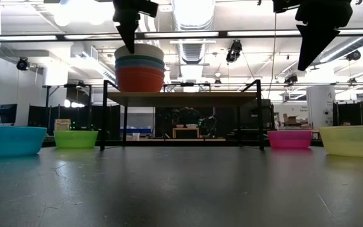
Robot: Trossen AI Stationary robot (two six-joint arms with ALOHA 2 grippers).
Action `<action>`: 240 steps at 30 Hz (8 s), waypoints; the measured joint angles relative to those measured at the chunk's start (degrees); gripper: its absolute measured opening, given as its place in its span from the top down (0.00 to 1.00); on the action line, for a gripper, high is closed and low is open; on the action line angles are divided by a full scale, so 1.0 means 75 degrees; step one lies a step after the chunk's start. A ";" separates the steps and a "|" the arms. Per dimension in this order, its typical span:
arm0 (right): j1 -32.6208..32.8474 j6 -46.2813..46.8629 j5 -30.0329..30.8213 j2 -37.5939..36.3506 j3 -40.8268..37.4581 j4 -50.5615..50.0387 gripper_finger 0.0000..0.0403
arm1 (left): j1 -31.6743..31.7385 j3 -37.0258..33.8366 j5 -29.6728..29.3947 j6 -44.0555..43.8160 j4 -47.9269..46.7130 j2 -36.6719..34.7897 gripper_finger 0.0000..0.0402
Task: Place and stack bowls onto a shelf
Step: Stack the white bowl on top of the green bowl on the shelf, then put the yellow bowl on the shelf, then stack the small blue bowl on top of the yellow bowl on the shelf
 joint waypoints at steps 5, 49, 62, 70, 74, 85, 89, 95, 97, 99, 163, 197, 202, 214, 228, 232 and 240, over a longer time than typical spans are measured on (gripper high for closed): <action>0.0000 -0.0018 0.0001 0.0000 0.0000 -0.0009 0.59 | -0.0015 0.0000 0.0000 -0.0111 -0.0185 -0.0085 0.84; 0.0003 -0.0058 -0.0016 0.0000 -0.0003 -0.0035 0.59 | -0.0166 0.0683 0.0997 -0.0866 -0.0373 -0.0235 0.61; 0.0489 0.1341 -0.2002 0.0000 -0.0159 -0.0035 0.59 | -0.0640 0.1157 0.1698 -0.0663 0.0237 -0.0235 0.61; 0.1108 0.2880 -0.2411 -0.0003 -0.0790 0.0059 0.59 | -0.1293 0.1154 0.2082 0.0041 0.1055 -0.0230 0.61; 0.1139 0.2779 -0.2892 -0.0003 -0.1423 0.0690 0.59 | -0.1501 0.1154 0.2078 0.0187 0.1134 -0.0230 0.61; 0.1084 0.2375 -0.3414 -0.0003 -0.2532 0.1888 0.59 | -0.1779 0.1151 0.2075 0.0112 0.1179 -0.0227 0.61; 0.0947 0.2127 -0.3400 -0.0003 -0.2916 0.2244 0.59 | -0.1869 0.1151 0.2069 0.0053 0.1250 -0.0224 0.61; 0.0701 0.1647 -0.3400 -0.0003 -0.3425 0.2958 0.61 | -0.1979 0.1148 0.2072 -0.0065 0.1236 -0.0221 0.61; 0.0682 0.1507 -0.3401 -0.0003 -0.3433 0.2965 0.64 | -0.1993 0.1148 0.2070 -0.0097 0.1235 -0.0221 0.61; 0.0682 0.1351 -0.3403 -0.0003 -0.3433 0.2967 0.69 | -0.1993 0.1148 0.2069 -0.0164 0.1231 -0.0221 0.61; -0.4944 -1.0199 -0.1966 0.0154 0.0890 0.4921 0.98 | -0.2110 0.1139 0.2072 -0.1411 0.0017 -0.0218 0.61; -0.5368 -1.0224 -0.1945 0.0749 0.0912 0.5158 0.96 | -0.2110 0.1139 0.2072 -0.1529 -0.0232 -0.0218 0.61; -0.5403 -1.0145 -0.1940 0.0749 0.0912 0.5163 0.90 | -0.2110 0.1139 0.2071 -0.1616 -0.0235 -0.0218 0.61; -0.5397 -0.9943 -0.1941 0.0700 0.0912 0.5158 0.75 | -0.2110 0.1139 0.2073 -0.1661 -0.0289 -0.0218 0.61; -0.5397 -0.8601 -0.1938 0.0130 0.1550 0.4119 0.72 | -0.2192 0.1045 0.2264 -0.2430 -0.0473 -0.0232 0.61; -0.5397 -0.8094 -0.1939 0.0085 0.1749 0.3100 0.73 | -0.2388 0.0517 0.2487 -0.2920 -0.0496 -0.0345 0.61; -0.5346 -0.7817 -0.1943 -0.0205 0.1749 0.2360 0.73 | -0.3078 -0.1534 0.2648 -0.3787 -0.0477 -0.0761 0.61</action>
